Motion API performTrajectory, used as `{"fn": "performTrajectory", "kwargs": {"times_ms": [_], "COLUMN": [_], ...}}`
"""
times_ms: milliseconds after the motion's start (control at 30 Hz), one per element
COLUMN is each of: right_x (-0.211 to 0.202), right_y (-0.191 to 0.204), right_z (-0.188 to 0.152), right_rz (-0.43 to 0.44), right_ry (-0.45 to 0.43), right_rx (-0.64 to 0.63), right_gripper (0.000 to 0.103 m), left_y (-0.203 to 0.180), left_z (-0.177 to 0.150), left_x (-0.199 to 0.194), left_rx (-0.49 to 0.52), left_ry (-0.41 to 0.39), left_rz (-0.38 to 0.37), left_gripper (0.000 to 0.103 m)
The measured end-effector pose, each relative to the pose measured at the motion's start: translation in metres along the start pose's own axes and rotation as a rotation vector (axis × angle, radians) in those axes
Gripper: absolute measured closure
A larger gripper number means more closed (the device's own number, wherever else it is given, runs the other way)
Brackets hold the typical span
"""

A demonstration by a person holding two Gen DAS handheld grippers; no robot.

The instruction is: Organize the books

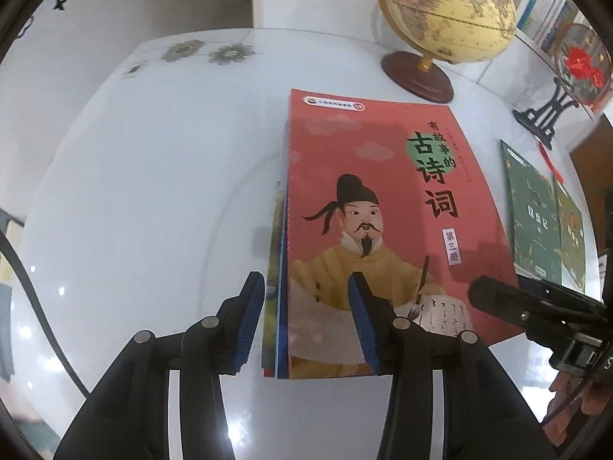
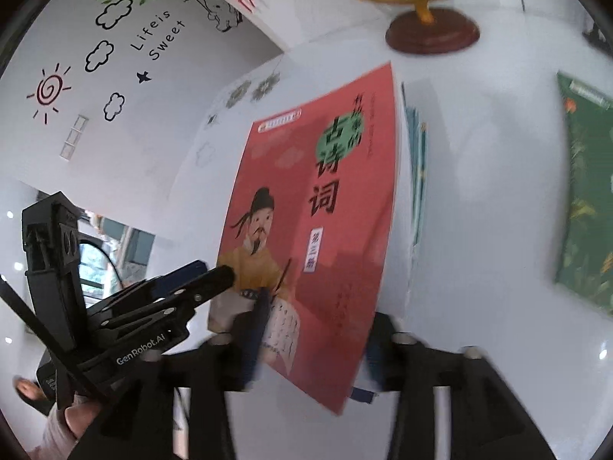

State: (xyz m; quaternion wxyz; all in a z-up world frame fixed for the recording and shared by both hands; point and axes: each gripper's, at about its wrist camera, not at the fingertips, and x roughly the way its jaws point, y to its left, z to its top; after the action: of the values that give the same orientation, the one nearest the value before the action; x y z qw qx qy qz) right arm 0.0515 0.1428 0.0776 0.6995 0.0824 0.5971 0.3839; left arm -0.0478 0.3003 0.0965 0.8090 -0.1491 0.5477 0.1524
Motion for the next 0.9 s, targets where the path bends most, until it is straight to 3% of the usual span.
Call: {"fn": "performTrajectory", "kwargs": {"times_ms": [233, 433, 633, 900], "right_x": [-0.011, -0.033, -0.069, -0.141], "right_y": [-0.011, -0.022, -0.037, -0.045], "right_z": [-0.009, -0.021, -0.032, -0.062], "right_rz": [-0.037, -0.058, -0.087, -0.225], "right_ry": [0.001, -0.021, -0.083, -0.240], "right_rx": [0.012, 0.025, 0.047, -0.001], "right_gripper": [0.048, 0.048, 0.048, 0.048], "left_y": [-0.003, -0.018, -0.050, -0.111], "left_z": [-0.008, -0.011, -0.010, -0.021], "left_x": [-0.004, -0.020, -0.052, -0.095], "left_rx": [-0.029, -0.018, 0.016, 0.151], "left_ry": [0.025, -0.010, -0.085, -0.206], "left_rz": [0.029, 0.028, 0.006, -0.031], "left_gripper": [0.060, 0.060, 0.060, 0.060]}}
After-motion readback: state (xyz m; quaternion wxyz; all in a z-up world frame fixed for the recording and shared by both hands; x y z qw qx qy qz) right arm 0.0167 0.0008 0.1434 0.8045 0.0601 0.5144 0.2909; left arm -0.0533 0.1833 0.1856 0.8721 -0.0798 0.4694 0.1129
